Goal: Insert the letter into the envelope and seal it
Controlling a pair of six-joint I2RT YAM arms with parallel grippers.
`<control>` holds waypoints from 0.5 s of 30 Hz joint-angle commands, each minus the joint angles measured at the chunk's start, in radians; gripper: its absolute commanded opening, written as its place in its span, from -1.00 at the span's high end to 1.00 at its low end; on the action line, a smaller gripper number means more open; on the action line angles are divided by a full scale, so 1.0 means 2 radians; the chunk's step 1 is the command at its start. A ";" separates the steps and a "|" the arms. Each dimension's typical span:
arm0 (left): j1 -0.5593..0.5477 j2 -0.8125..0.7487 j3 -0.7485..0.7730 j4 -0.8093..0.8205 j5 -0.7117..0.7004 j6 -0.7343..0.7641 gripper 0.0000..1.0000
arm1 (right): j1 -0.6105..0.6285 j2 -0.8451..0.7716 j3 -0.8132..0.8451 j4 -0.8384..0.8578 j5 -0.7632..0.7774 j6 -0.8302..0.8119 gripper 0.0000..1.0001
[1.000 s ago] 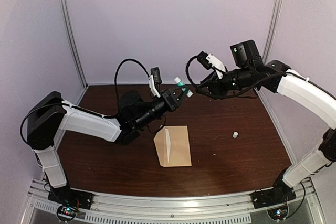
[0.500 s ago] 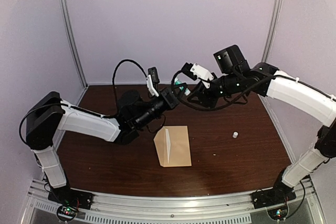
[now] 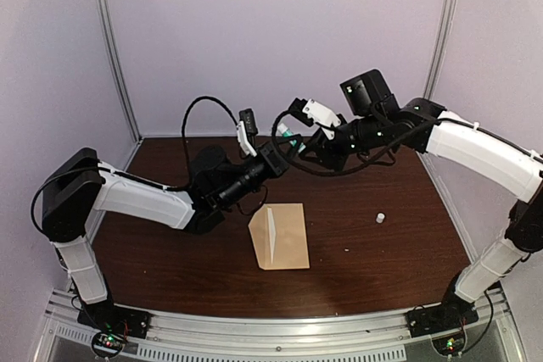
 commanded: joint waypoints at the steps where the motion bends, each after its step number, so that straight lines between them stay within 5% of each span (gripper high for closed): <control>1: -0.001 -0.013 -0.004 0.020 0.005 -0.001 1.00 | 0.004 0.002 0.014 0.003 0.010 -0.003 0.45; 9: 0.000 -0.005 0.000 0.019 0.015 -0.001 1.00 | -0.003 -0.002 0.022 -0.006 -0.041 -0.002 0.78; 15: 0.002 0.005 -0.005 0.020 0.032 0.011 1.00 | -0.114 0.005 0.012 0.019 -0.441 0.117 0.84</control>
